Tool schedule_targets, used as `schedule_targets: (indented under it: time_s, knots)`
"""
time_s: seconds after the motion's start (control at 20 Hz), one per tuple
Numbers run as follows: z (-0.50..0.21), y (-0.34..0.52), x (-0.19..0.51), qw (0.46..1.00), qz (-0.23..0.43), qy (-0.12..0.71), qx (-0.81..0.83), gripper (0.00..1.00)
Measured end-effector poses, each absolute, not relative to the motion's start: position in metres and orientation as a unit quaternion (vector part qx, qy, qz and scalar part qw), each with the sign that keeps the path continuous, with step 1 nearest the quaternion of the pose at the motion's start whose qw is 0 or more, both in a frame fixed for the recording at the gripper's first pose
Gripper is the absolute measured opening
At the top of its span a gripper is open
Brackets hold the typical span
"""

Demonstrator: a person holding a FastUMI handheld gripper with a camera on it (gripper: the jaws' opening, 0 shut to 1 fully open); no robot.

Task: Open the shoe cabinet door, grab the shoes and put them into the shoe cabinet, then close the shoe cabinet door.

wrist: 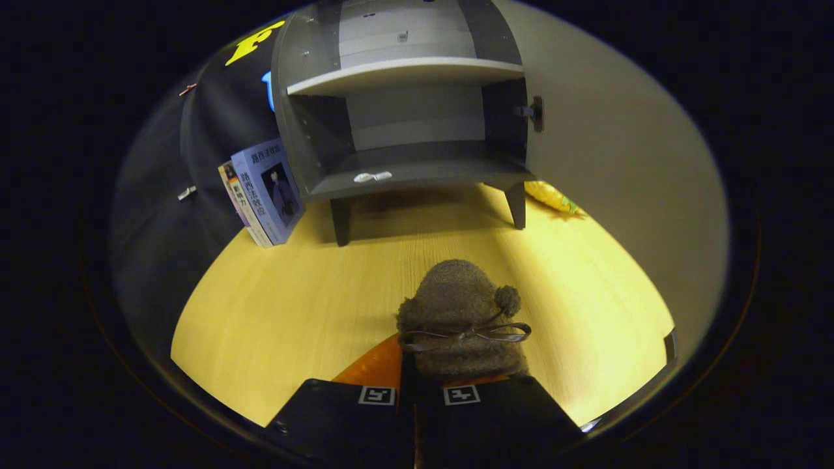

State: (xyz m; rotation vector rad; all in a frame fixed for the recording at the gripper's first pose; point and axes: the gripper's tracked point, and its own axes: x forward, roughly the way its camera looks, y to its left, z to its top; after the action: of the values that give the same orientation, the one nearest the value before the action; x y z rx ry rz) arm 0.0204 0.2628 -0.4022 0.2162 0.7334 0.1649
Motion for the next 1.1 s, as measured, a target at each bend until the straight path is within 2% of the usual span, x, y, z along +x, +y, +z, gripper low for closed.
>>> schedule_targets:
  time_s: [0.65,1.1]
  knots:
    - [-0.192,0.250,0.077,0.939,0.114,0.290,0.148,0.13]
    - [-0.111,0.255,0.203,0.949,0.116,0.268,0.120,0.12]
